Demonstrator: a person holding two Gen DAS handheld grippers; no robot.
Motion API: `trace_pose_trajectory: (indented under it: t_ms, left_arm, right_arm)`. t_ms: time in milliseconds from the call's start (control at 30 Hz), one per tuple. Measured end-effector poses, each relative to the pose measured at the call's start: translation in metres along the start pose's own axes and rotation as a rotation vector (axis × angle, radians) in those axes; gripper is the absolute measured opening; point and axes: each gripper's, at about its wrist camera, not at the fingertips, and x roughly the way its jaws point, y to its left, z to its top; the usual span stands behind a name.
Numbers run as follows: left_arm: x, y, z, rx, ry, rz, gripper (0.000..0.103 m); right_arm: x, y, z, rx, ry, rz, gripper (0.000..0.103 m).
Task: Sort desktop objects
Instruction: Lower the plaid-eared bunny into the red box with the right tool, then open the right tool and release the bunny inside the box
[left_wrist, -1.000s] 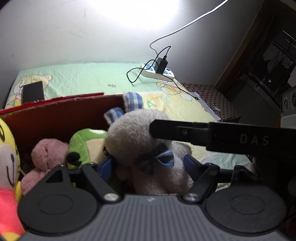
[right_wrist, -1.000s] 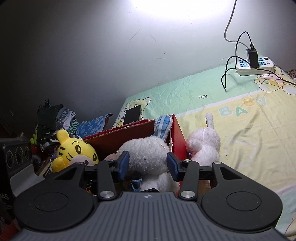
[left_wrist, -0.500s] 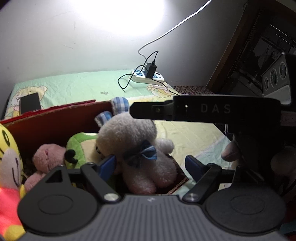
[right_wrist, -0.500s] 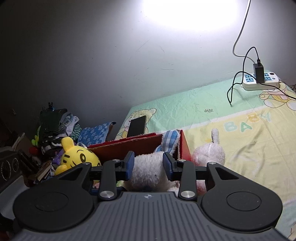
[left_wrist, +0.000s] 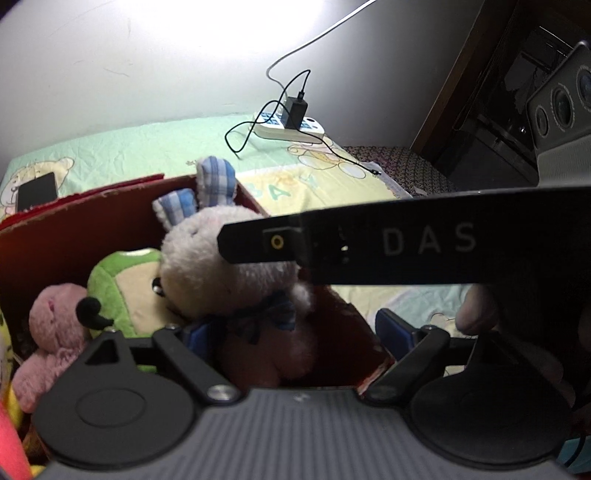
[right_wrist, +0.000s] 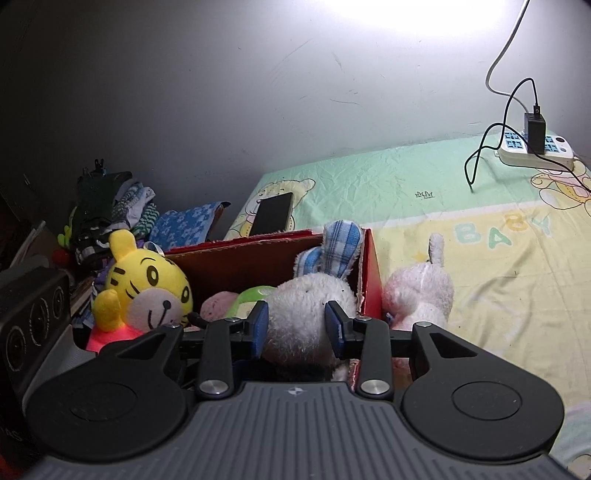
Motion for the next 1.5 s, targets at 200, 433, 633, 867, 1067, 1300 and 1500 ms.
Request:
trace_pose_trajectory:
  t_ms: [200, 433, 633, 867, 1067, 1300, 1500]
  left_arm:
    - [-0.002, 0.002, 0.000, 0.001, 0.005, -0.014, 0.090]
    - [-0.016, 0.001, -0.007, 0.009, -0.002, -0.028, 0.090]
    - [-0.017, 0.013, -0.011, -0.033, 0.006, -0.047, 0.090]
    - [-0.011, 0.014, -0.009, -0.054, 0.015, -0.065, 0.096]
    - [-0.007, 0.009, -0.008, -0.043, 0.028, -0.060, 0.099]
    - [-0.004, 0.007, 0.002, -0.048, 0.016, -0.051, 0.099]
    - [-0.008, 0.012, 0.005, -0.095, 0.004, -0.045, 0.098]
  right_arm:
    - [-0.001, -0.018, 0.005, 0.079, -0.001, 0.029, 0.037]
    - [-0.004, -0.013, 0.024, 0.077, 0.021, 0.225, 0.030]
    - [0.025, -0.003, 0.025, 0.040, 0.142, 0.190, 0.024]
    - [0.041, -0.009, 0.027, 0.031, 0.186, 0.106, 0.014]
    - [0.051, -0.015, 0.028, 0.021, 0.244, 0.078, 0.014]
    - [0.036, -0.021, 0.031, 0.044, 0.176, 0.108, 0.021]
    - [0.020, -0.029, 0.029, 0.058, 0.134, 0.072, 0.024]
